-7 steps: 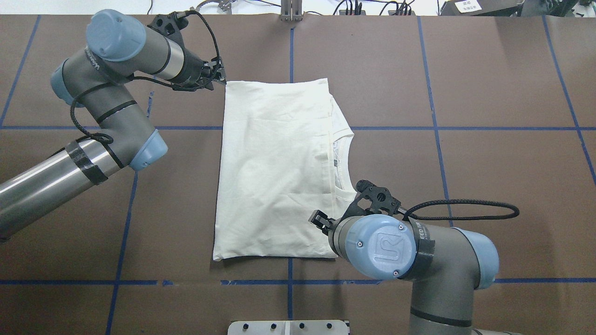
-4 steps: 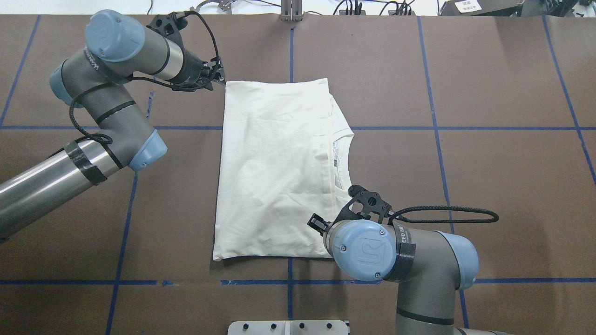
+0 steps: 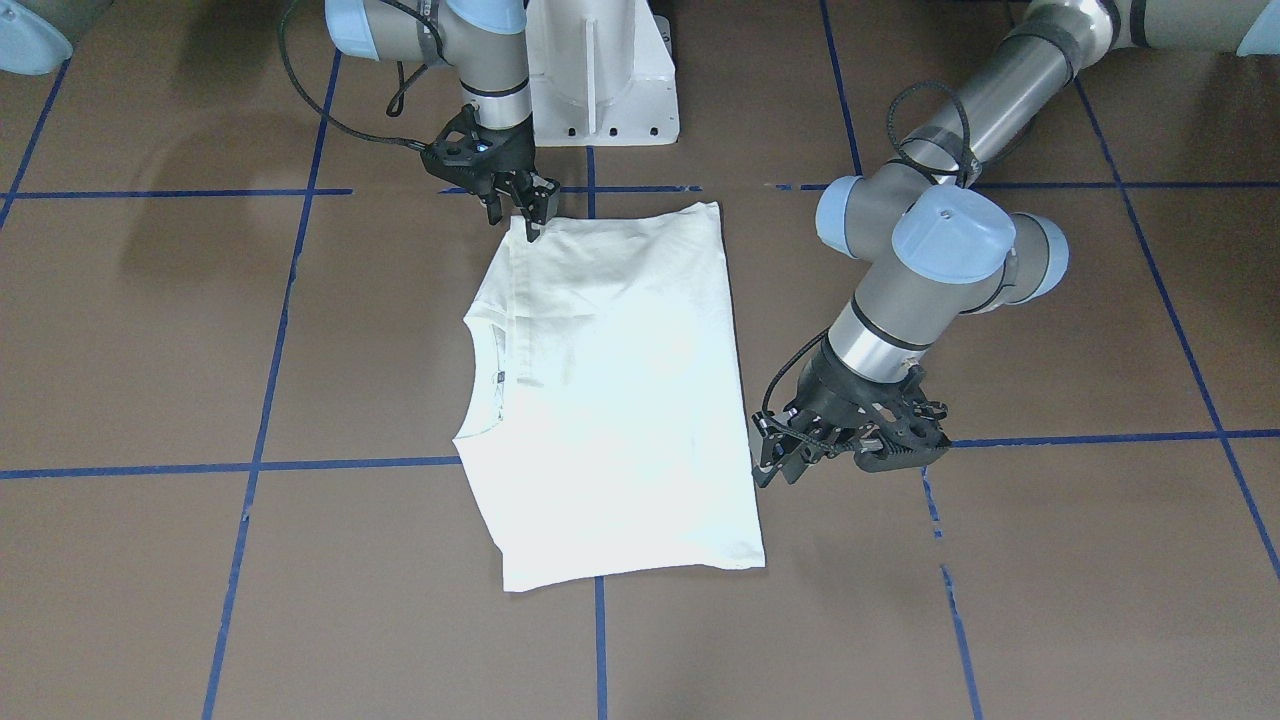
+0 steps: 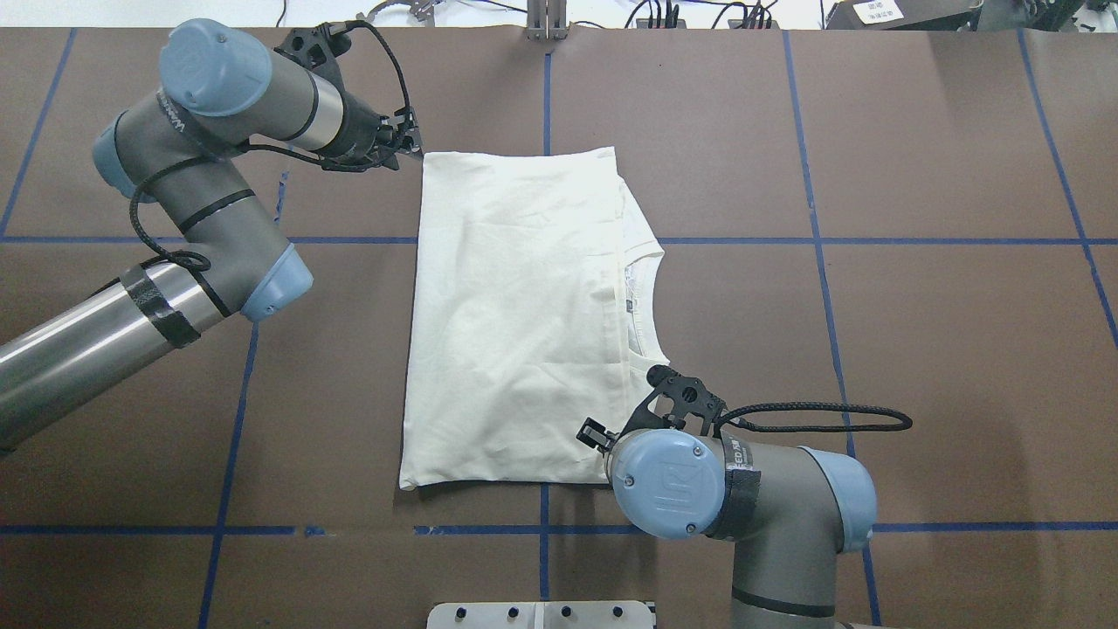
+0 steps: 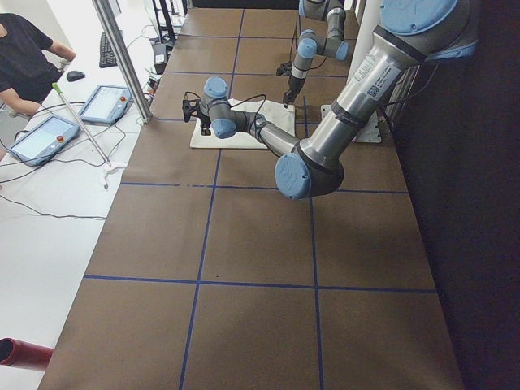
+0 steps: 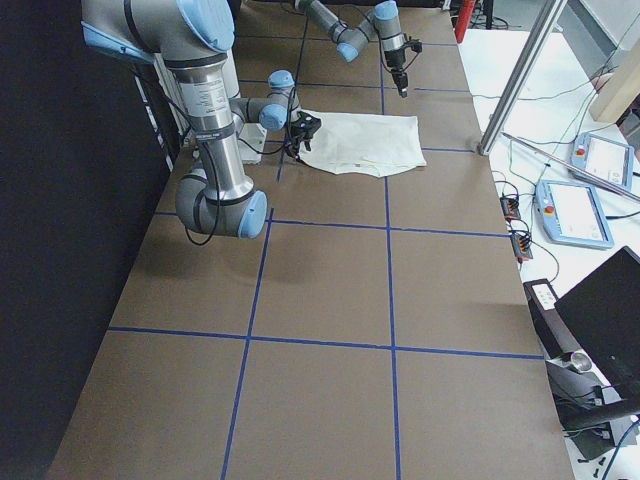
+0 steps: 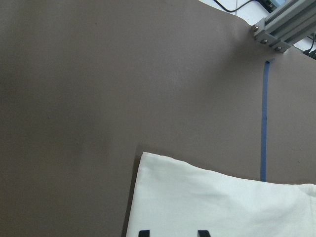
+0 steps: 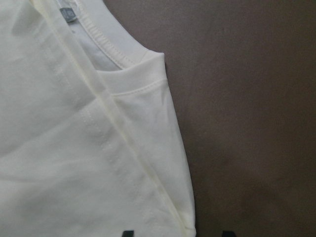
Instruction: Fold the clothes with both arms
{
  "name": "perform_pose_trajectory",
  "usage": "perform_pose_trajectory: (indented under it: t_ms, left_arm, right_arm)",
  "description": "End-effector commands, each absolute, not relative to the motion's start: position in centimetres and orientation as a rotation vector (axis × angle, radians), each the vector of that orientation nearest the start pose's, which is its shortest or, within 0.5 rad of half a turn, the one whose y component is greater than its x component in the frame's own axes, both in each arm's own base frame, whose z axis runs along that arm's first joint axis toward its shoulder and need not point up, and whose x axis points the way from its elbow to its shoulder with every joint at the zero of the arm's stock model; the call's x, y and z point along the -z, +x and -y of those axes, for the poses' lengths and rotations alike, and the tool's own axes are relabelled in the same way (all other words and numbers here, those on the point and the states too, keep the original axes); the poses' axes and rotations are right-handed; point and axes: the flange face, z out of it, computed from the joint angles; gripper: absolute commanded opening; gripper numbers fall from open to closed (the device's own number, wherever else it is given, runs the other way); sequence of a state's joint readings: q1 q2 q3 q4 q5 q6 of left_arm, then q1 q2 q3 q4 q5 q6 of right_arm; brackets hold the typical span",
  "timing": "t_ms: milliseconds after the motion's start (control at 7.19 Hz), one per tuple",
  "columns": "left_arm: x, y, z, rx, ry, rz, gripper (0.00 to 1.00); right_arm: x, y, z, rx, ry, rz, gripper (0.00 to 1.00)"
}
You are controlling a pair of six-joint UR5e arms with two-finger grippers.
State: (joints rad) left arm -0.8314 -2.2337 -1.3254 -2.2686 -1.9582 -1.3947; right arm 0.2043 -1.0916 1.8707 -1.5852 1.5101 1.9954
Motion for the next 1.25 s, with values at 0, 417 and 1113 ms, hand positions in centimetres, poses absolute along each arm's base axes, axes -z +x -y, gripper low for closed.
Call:
perform_pose_trajectory:
  t_ms: [0, 417, 1113]
  left_arm:
    - [-29.5, 43.2, 61.5, 0.367, 0.224, -1.13, 0.44]
    - [-29.6, 43.1, 61.5, 0.368, 0.224, -1.13, 0.44]
    - [-28.5, 41.6, 59.6, 0.407, 0.207, -1.177, 0.45]
  right_arm:
    - [-27.4, -58.0, 26.1, -0.616, -0.027, 0.763, 0.58]
    - [-27.6, -58.4, 24.8, -0.592, -0.04, 0.758, 0.0]
    - [-26.2, -54.6, 25.2, -0.592, -0.065, 0.81, 0.0]
